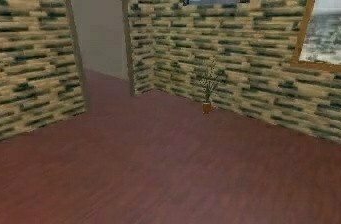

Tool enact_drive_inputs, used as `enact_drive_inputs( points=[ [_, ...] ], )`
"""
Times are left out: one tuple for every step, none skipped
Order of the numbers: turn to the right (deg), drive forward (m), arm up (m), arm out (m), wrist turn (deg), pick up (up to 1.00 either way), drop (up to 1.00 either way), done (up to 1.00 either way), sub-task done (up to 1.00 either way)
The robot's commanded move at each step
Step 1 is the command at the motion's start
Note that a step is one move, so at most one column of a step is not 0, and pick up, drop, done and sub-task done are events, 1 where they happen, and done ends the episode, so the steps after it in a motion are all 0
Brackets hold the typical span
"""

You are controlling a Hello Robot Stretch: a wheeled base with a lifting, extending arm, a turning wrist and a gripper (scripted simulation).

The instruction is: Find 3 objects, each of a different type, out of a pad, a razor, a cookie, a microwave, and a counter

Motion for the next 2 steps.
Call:
enact_drive_inputs(
  points=[
    [0.0,0.45,0.0,0.0,0.0,0.0,0.0,0.0,0.0],
    [-45.0,0.0,0.0,0.0,0.0,0.0,0.0,0.0,0.0]
  ],
)
